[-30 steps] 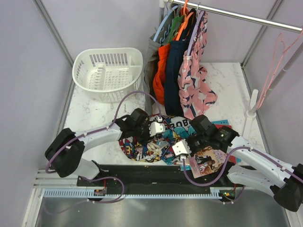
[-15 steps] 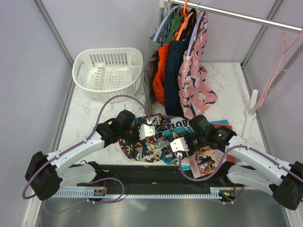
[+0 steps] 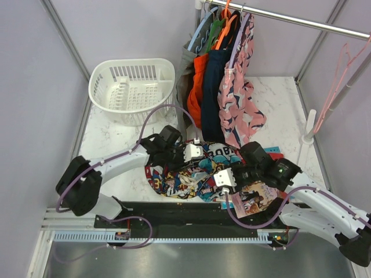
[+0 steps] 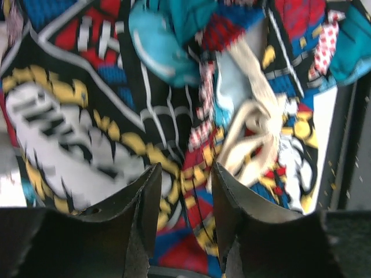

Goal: Place the shorts on the hanger

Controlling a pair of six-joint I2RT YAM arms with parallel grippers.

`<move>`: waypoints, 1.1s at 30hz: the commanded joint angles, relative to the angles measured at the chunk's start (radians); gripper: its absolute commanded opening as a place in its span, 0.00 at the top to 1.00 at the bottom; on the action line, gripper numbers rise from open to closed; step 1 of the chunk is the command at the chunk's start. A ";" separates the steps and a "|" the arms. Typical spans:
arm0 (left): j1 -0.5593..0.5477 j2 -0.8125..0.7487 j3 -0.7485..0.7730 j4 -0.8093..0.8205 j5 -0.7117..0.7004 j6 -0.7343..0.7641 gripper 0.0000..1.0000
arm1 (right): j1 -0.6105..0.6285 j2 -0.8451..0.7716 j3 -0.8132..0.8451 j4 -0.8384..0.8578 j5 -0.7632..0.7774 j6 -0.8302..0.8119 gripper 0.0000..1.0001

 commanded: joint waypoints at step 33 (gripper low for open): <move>-0.070 -0.020 -0.073 -0.009 0.050 0.151 0.98 | 0.003 -0.023 0.004 -0.003 0.004 0.027 1.00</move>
